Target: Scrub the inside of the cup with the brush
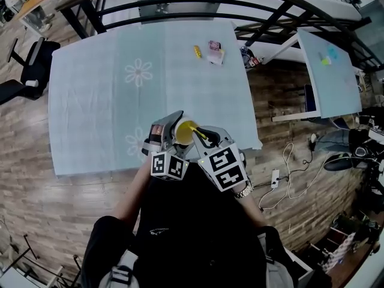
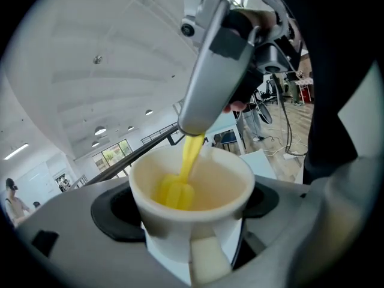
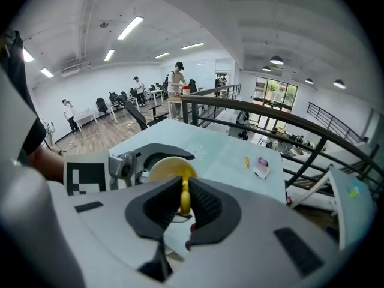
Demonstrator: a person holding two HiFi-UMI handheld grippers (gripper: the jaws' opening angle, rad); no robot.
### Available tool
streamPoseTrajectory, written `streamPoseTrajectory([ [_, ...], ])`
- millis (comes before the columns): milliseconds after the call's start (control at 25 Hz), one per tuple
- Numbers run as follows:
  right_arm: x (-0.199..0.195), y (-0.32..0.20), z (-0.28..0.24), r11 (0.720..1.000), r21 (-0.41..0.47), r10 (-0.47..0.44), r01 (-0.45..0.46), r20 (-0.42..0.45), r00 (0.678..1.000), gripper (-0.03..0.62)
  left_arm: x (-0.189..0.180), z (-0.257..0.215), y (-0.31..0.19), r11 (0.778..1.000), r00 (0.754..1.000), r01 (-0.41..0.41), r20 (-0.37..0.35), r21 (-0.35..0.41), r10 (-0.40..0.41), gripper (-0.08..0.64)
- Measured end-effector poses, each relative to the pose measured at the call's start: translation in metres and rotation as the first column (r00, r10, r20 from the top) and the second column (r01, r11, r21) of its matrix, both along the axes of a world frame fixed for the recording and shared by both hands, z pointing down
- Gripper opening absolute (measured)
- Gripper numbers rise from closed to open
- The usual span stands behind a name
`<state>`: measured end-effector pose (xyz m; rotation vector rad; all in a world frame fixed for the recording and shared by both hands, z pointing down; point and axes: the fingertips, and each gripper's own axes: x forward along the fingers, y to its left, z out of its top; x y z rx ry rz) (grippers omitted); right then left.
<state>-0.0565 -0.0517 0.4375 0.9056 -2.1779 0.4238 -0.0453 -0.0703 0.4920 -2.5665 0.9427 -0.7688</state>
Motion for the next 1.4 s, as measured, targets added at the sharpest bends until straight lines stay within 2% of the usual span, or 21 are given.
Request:
streamPoseTrajectory([
  [280, 0.005, 0.0, 0.007, 1.0, -0.021, 0.007, -0.008, -0.017, 1.0, 0.038, -0.007, -0.001, -0.007, 1.0, 1.0, 0.01, 0.011, 0.006, -0.01, 0.43],
  [560, -0.005, 0.016, 0.016, 0.998, -0.051, -0.046, 0.044, -0.039, 0.998, 0.038, -0.014, 0.003, -0.016, 0.999, 0.998, 0.035, 0.045, 0.02, -0.036, 0.43],
  [880, -0.022, 0.018, 0.007, 0.993, -0.049, -0.11, 0.108, -0.043, 0.993, 0.038, -0.018, 0.003, -0.021, 0.998, 0.998, 0.056, 0.01, -0.005, -0.056, 0.43],
  [1040, -0.029, 0.017, 0.001, 0.994, -0.044, -0.1, 0.1, 0.014, 0.995, 0.038, -0.016, 0.006, -0.019, 0.999, 0.999, 0.042, 0.02, -0.002, -0.042, 0.43],
  [1200, -0.029, 0.012, -0.006, 0.995, -0.016, -0.093, 0.094, 0.025, 0.995, 0.038, -0.012, 0.007, -0.017, 1.0, 0.999, 0.025, 0.034, 0.006, -0.025, 0.43],
  [1400, -0.021, 0.001, -0.016, 0.999, 0.014, -0.043, 0.043, 0.037, 0.998, 0.038, -0.008, 0.006, -0.011, 1.0, 0.999, -0.003, 0.044, 0.008, 0.003, 0.43],
])
